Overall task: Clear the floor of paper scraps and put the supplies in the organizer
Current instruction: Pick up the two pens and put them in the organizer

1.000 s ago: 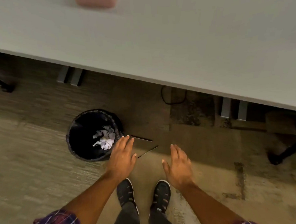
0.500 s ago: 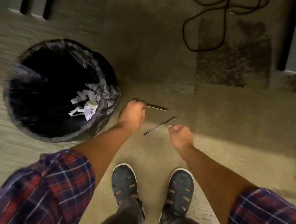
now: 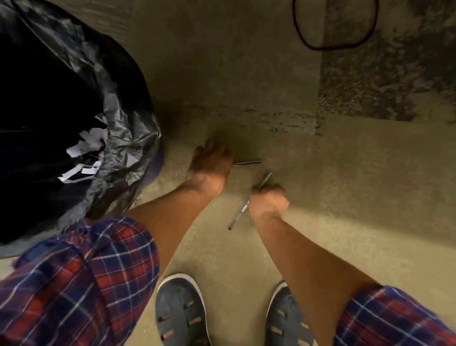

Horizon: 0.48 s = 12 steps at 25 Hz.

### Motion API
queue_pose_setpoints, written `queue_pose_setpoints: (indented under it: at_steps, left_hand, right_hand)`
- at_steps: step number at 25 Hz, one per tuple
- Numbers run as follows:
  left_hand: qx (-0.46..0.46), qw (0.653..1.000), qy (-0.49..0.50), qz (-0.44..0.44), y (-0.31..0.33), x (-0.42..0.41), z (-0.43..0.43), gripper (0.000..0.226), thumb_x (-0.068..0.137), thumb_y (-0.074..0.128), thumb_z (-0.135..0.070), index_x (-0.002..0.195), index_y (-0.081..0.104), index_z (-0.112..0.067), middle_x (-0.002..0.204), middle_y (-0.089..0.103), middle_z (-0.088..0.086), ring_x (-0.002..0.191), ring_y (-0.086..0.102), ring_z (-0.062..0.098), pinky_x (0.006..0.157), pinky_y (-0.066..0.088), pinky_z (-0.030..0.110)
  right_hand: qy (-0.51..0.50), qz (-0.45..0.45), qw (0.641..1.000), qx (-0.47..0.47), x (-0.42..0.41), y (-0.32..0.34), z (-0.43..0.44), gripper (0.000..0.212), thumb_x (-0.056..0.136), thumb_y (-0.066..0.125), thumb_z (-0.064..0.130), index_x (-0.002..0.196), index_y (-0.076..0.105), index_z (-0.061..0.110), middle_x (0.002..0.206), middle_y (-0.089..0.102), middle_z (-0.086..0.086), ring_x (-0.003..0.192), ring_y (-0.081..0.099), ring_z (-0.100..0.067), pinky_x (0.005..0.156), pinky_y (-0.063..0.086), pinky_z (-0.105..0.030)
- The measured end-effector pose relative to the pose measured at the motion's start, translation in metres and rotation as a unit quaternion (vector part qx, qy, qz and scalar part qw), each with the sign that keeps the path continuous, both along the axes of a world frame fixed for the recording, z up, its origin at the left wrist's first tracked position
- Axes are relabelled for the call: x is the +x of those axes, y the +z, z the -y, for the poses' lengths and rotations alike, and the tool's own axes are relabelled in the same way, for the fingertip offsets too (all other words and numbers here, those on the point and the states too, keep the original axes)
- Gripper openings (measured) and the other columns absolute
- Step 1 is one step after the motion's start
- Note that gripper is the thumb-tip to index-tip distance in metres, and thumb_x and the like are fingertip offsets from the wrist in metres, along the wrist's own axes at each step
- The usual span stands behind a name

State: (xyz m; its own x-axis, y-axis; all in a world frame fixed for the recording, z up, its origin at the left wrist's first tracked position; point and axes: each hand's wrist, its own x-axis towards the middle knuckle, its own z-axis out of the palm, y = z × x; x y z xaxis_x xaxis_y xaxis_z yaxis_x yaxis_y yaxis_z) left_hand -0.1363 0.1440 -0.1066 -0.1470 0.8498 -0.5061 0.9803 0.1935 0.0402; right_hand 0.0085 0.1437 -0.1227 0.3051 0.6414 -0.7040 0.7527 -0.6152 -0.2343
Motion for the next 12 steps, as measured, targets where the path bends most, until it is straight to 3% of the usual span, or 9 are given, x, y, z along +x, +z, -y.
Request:
queue_pose_setpoints:
  at_steps: [2, 4, 5, 7, 8, 9, 12]
  left_hand:
    - [0.023, 0.999, 0.043, 0.013, 0.006, 0.004, 0.009, 0.025, 0.099, 0.053, -0.014, 0.122, 0.063, -0.015, 0.127, 0.066, 0.011, 0.125, 0.055, 0.034, 0.101, 0.044, 0.043]
    - [0.037, 0.974, 0.196, 0.110, 0.019, 0.008, 0.018, 0.018, 0.101, 0.055, -0.015, 0.113, 0.067, -0.011, 0.114, 0.073, 0.014, 0.109, 0.067, 0.034, 0.090, 0.052, 0.040]
    - [0.034, 0.928, 0.313, 0.197, 0.027, 0.009, 0.024, 0.014, 0.101, 0.057, -0.010, 0.107, 0.070, -0.009, 0.104, 0.074, 0.016, 0.096, 0.069, 0.031, 0.082, 0.054, 0.038]
    - [0.029, 0.750, 0.544, 0.376, 0.052, 0.018, 0.036, 0.021, 0.099, 0.055, 0.005, 0.094, 0.067, -0.011, 0.086, 0.068, 0.011, 0.072, 0.061, 0.023, 0.061, 0.052, 0.029]
    - [0.027, 0.674, 0.606, 0.421, 0.071, 0.022, 0.042, 0.023, 0.099, 0.055, 0.008, 0.094, 0.064, -0.013, 0.083, 0.065, 0.007, 0.068, 0.060, 0.021, 0.057, 0.052, 0.026]
    - [0.019, 0.649, 0.623, 0.436, 0.089, 0.026, 0.048, 0.019, 0.099, 0.057, 0.007, 0.099, 0.064, -0.011, 0.085, 0.066, 0.006, 0.069, 0.063, 0.019, 0.059, 0.055, 0.026]
    - [0.008, 0.632, 0.613, 0.474, 0.147, 0.037, 0.057, 0.018, 0.097, 0.065, 0.002, 0.115, 0.069, 0.000, 0.097, 0.072, 0.014, 0.084, 0.072, 0.027, 0.077, 0.062, 0.039]
  right_hand:
    - [-0.025, -0.027, 0.999, 0.002, 0.005, 0.008, 0.001, 0.031, 0.091, 0.065, 0.035, 0.103, 0.068, 0.007, 0.114, 0.073, -0.020, 0.111, 0.068, -0.038, 0.088, 0.052, -0.034]
    - [-0.034, -0.062, 0.997, 0.013, 0.013, 0.026, 0.003, 0.021, 0.089, 0.067, 0.031, 0.093, 0.068, 0.010, 0.103, 0.076, -0.016, 0.096, 0.071, -0.032, 0.077, 0.050, -0.025]
    - [-0.039, -0.075, 0.996, 0.021, 0.017, 0.038, 0.004, 0.016, 0.088, 0.068, 0.028, 0.089, 0.068, 0.012, 0.098, 0.076, -0.012, 0.087, 0.072, -0.028, 0.072, 0.050, -0.022]
    - [-0.059, -0.109, 0.992, 0.032, 0.023, 0.060, 0.008, 0.010, 0.086, 0.070, 0.022, 0.086, 0.066, 0.013, 0.091, 0.076, -0.008, 0.080, 0.073, -0.023, 0.074, 0.060, -0.030]
    - [-0.068, -0.124, 0.989, 0.033, 0.024, 0.078, 0.008, 0.008, 0.085, 0.070, 0.019, 0.085, 0.066, 0.013, 0.088, 0.076, -0.007, 0.081, 0.073, -0.023, 0.079, 0.062, -0.036]
    - [-0.073, -0.136, 0.987, 0.035, 0.025, 0.096, 0.009, 0.007, 0.084, 0.072, 0.016, 0.083, 0.065, 0.013, 0.084, 0.075, -0.005, 0.078, 0.072, -0.021, 0.081, 0.063, -0.039]
    - [-0.080, -0.170, 0.980, 0.060, 0.024, 0.151, 0.009, 0.009, 0.081, 0.071, 0.008, 0.082, 0.066, 0.016, 0.072, 0.069, 0.000, 0.064, 0.060, -0.015, 0.073, 0.058, -0.037]
